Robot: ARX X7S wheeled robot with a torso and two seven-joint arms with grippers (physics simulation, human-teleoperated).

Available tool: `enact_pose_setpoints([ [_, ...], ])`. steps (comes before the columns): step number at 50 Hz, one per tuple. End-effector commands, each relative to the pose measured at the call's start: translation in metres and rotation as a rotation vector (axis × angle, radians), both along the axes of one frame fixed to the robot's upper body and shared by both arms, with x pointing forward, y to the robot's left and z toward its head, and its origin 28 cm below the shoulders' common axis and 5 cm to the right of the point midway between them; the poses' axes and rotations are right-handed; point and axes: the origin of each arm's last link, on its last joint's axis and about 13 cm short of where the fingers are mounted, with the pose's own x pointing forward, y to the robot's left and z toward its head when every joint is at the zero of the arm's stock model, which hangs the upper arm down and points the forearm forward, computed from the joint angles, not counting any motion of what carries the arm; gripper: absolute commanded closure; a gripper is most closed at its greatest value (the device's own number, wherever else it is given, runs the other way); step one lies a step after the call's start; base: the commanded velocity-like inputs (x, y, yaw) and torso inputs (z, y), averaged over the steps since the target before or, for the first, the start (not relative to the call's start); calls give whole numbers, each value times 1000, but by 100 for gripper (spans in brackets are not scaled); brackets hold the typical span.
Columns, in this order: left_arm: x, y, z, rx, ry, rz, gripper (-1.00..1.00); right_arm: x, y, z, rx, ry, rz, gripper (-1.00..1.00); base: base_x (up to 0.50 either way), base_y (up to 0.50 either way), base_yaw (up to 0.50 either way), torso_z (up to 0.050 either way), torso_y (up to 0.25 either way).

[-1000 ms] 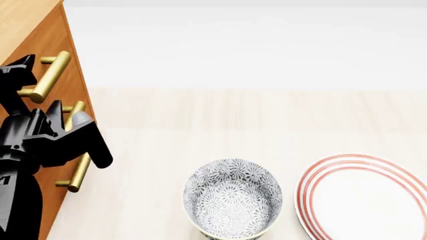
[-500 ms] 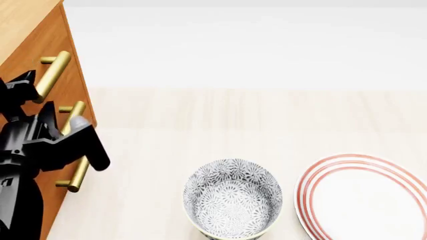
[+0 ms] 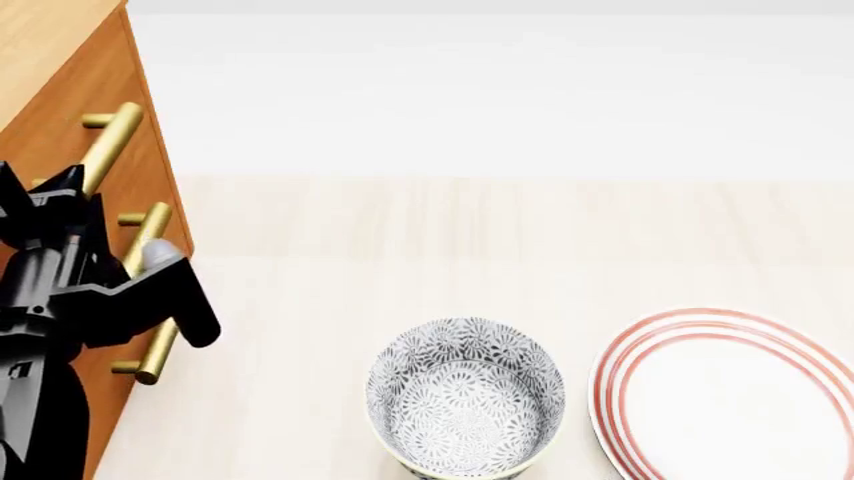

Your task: Open the top drawer of the cabinet.

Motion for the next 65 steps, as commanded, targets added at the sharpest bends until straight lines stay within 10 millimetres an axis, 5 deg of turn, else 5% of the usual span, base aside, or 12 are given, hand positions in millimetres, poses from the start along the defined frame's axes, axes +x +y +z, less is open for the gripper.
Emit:
enact_pose_setpoints([
  [1,4,-19,4,-33,20,-61,100,2,1,2,3,-12,3,-100,11,0,-3,0,0],
  [38,0,-95,8,-13,59,-303,100,0,1,0,12,-1,23,-100,3,0,-3,0,0],
  [57,-7,-111,10,-8,47,-365,100,0,1,-1,14,3,26,-100,-5,0,0,0,1],
  [58,-8,-112,12,-23,33,-364,-100,-1,1,-1,15,5,27,-100,-15,0,0,0,0],
  [65,-18,-121,20,-120,27,-433,-100,0,1,-2,15,8,29,-100,0,0,0,0,0],
])
